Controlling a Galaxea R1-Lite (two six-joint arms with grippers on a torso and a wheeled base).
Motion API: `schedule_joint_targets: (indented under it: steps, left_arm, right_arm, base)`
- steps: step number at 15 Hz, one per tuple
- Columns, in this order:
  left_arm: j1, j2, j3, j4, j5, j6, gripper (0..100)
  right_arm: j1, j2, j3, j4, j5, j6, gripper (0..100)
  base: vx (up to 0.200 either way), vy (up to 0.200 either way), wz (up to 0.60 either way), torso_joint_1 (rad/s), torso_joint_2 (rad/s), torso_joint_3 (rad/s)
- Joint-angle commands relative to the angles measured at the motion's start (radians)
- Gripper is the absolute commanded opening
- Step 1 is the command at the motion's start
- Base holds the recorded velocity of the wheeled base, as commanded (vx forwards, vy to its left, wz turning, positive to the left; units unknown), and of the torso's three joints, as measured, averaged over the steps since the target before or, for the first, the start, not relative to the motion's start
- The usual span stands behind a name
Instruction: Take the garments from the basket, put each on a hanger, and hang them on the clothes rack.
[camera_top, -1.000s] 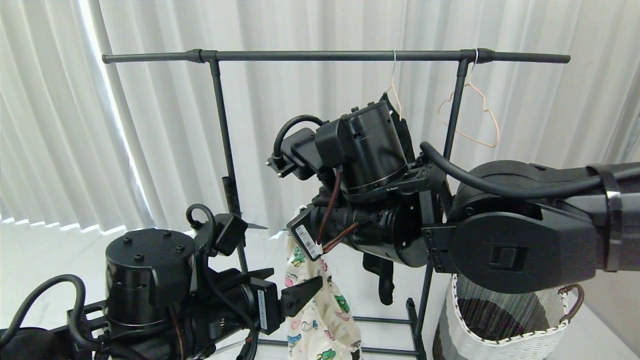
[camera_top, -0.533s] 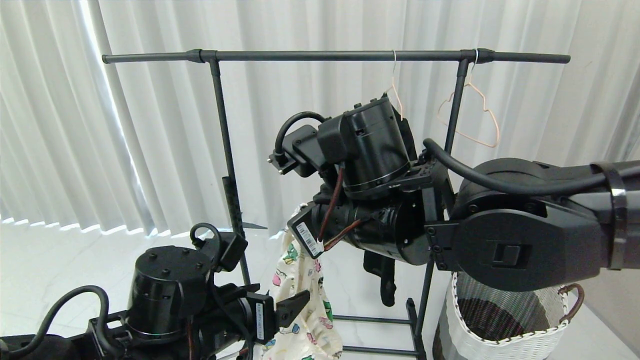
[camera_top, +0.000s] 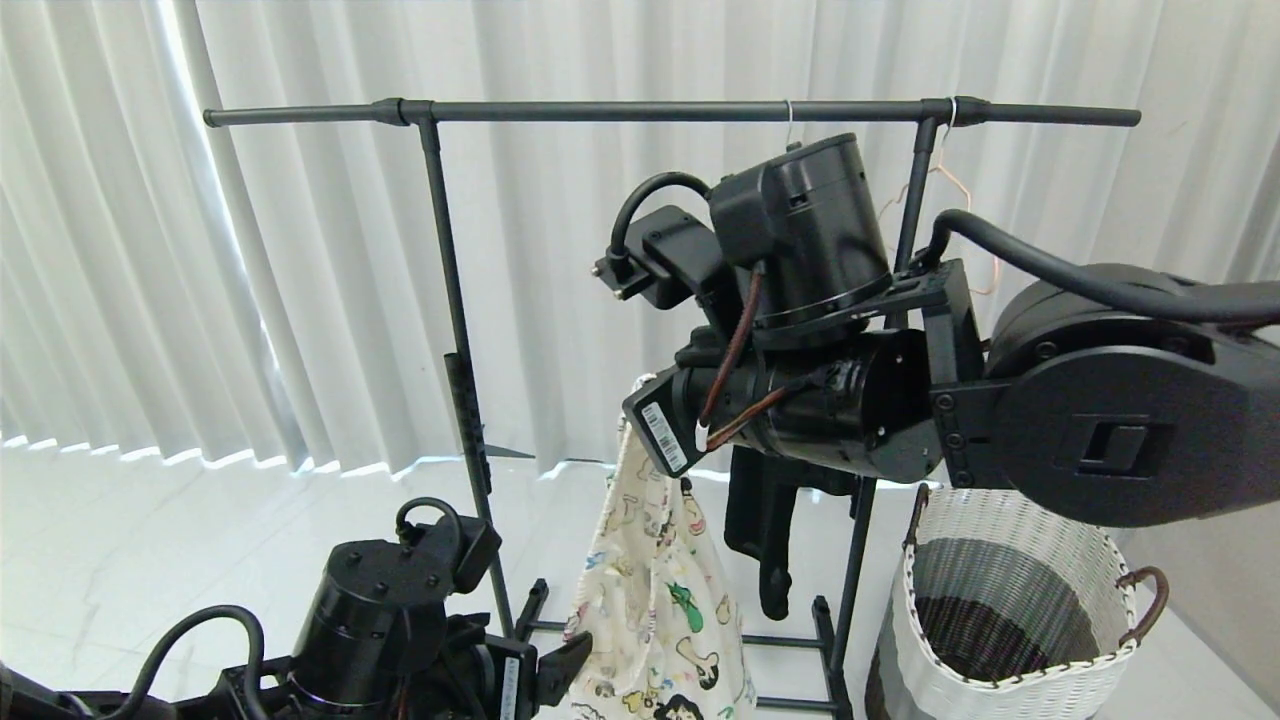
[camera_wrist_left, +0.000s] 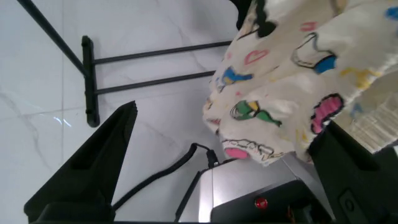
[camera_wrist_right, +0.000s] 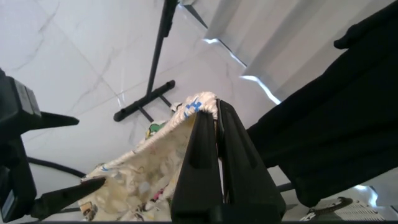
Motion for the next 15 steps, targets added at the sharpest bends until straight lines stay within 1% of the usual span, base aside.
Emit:
schedule_joint_targets:
  steps: [1, 5, 6, 8, 9, 11, 13, 14, 15]
  left_arm:
    - [0.0, 0.005, 0.005, 0.0, 0.0, 0.001, 100]
    - [0.0, 0.002, 0.042, 0.0, 0.003, 0.004, 100]
    - [0.0, 0.0, 0.047, 0.0, 0.011, 0.004, 0]
    - [-0.003, -0.003, 0.045, 0.0, 0.028, 0.005, 0]
    - [-0.006, -0.003, 0.047, 0.0, 0.049, 0.025, 0]
    - [-0.007, -0.038, 0.047, 0.0, 0.085, 0.099, 0]
    - [0.002, -0.107, 0.042, 0.0, 0.082, 0.195, 0]
    - [0.008, -0.15, 0.044, 0.001, 0.078, 0.251, 0]
    - [0.008, -0.213, 0.038, 0.004, 0.072, 0.317, 0]
  right_arm:
    - [-0.004, -0.029, 0.003, 0.0, 0.0, 0.0, 0]
    - [-0.022, -0.041, 0.005, 0.0, 0.0, 0.0, 0]
    - [-0.022, -0.043, 0.005, 0.002, 0.0, 0.0, 0]
    - [-0.031, -0.049, 0.014, 0.025, -0.001, 0.001, 0]
    - [-0.039, -0.06, 0.031, 0.034, -0.001, 0.003, 0]
    - [-0.073, -0.089, 0.097, 0.036, -0.001, 0.003, 0]
    - [-0.12, -0.137, 0.177, 0.037, -0.001, 0.003, 0]
    - [-0.145, -0.166, 0.227, 0.036, -0.001, 0.003, 0]
    - [-0.176, -0.224, 0.319, 0.034, 0.0, 0.004, 0]
  base:
    - [0.0, 0.0, 0.0, 0.0, 0.0, 0.0]
    - [0.0, 0.0, 0.0, 0.0, 0.0, 0.0]
    - [0.0, 0.0, 0.0, 0.0, 0.0, 0.0]
    - [0.0, 0.0, 0.0, 0.0, 0.0, 0.0]
    - [0.0, 0.0, 0.0, 0.0, 0.0, 0.0]
    - [0.0, 0.0, 0.0, 0.0, 0.0, 0.0]
    - [0.0, 0.0, 0.0, 0.0, 0.0, 0.0]
    - [0.0, 0.0, 0.0, 0.0, 0.0, 0.0]
    - [0.0, 0.0, 0.0, 0.0, 0.0, 0.0]
